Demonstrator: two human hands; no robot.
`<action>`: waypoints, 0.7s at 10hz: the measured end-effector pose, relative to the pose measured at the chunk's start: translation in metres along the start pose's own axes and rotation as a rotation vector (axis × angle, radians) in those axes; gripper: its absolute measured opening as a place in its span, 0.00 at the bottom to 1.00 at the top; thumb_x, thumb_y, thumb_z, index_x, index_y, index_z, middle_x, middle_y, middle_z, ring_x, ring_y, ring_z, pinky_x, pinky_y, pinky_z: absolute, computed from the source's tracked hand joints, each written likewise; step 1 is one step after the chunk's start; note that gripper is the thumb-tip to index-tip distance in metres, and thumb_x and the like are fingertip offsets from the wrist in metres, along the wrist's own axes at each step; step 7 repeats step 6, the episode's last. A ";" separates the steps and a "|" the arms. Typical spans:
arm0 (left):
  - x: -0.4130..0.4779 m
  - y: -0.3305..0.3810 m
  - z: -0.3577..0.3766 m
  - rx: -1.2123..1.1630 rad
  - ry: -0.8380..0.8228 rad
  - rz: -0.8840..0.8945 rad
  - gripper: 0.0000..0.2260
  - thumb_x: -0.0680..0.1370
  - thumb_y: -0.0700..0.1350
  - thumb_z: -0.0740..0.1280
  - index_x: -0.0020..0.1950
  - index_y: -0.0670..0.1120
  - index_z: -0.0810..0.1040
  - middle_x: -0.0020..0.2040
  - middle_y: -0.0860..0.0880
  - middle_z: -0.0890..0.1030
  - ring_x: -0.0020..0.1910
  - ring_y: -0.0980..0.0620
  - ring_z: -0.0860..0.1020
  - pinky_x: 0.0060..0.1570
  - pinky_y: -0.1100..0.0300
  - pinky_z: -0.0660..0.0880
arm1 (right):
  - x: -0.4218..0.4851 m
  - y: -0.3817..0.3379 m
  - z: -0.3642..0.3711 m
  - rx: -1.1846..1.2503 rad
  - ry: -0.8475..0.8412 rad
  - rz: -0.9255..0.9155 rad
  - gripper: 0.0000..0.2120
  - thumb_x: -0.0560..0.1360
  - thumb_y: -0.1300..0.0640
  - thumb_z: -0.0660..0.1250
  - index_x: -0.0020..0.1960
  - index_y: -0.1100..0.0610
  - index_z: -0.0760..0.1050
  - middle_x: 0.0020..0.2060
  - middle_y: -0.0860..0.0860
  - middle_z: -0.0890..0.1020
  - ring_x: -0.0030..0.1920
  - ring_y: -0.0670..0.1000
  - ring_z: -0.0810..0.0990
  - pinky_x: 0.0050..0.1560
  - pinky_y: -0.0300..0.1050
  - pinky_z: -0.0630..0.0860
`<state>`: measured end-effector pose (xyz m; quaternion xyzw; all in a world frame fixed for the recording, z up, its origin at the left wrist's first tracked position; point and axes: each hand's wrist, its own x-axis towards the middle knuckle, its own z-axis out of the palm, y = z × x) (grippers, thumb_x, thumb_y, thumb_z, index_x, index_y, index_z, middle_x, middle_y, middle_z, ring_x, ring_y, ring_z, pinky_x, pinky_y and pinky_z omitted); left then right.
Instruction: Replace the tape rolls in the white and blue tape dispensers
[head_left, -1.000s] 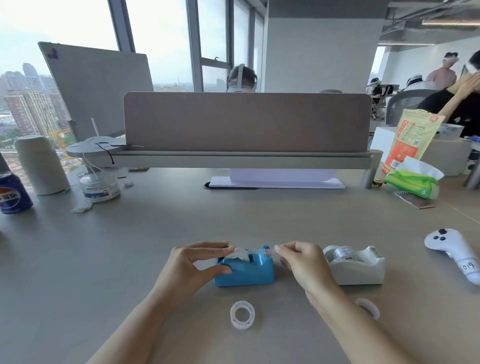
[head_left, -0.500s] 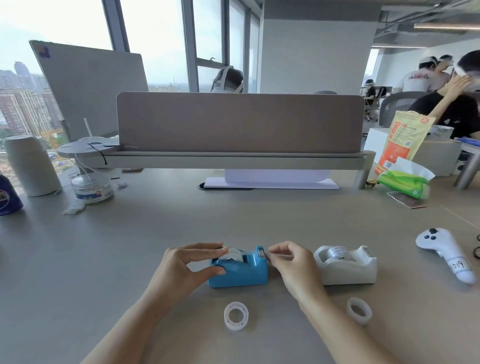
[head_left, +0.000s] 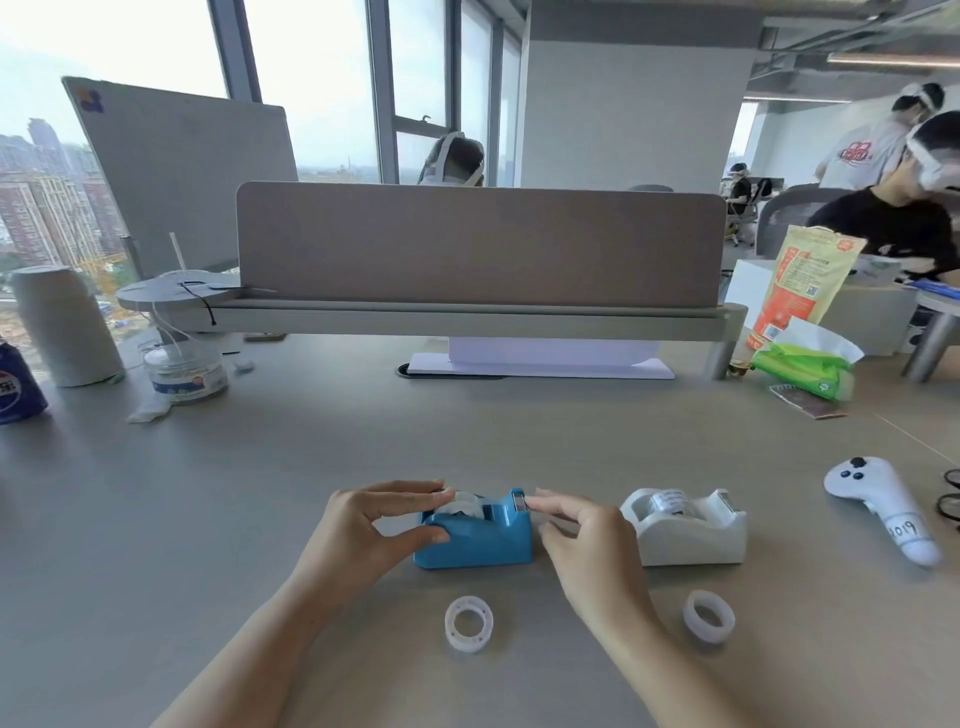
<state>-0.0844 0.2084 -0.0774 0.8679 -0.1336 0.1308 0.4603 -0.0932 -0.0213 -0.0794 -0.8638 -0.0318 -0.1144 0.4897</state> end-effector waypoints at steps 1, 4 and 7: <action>0.000 0.000 0.000 -0.003 0.001 -0.009 0.18 0.67 0.46 0.79 0.52 0.64 0.84 0.55 0.65 0.84 0.56 0.69 0.80 0.60 0.68 0.74 | 0.000 0.001 -0.001 0.014 0.002 -0.003 0.20 0.74 0.68 0.64 0.48 0.44 0.84 0.58 0.47 0.84 0.57 0.41 0.82 0.51 0.21 0.69; 0.000 -0.001 0.001 0.014 0.010 -0.001 0.18 0.67 0.46 0.79 0.52 0.64 0.84 0.55 0.65 0.84 0.56 0.69 0.80 0.61 0.67 0.73 | 0.001 0.010 0.002 -0.132 0.002 0.021 0.11 0.74 0.64 0.67 0.46 0.51 0.85 0.58 0.47 0.84 0.56 0.45 0.83 0.54 0.38 0.78; 0.002 -0.002 -0.001 0.000 0.094 0.009 0.14 0.67 0.48 0.79 0.51 0.60 0.86 0.57 0.66 0.82 0.59 0.70 0.77 0.56 0.80 0.69 | 0.006 0.001 -0.006 -0.038 0.066 0.015 0.14 0.75 0.65 0.65 0.56 0.50 0.80 0.52 0.45 0.84 0.54 0.44 0.81 0.59 0.42 0.78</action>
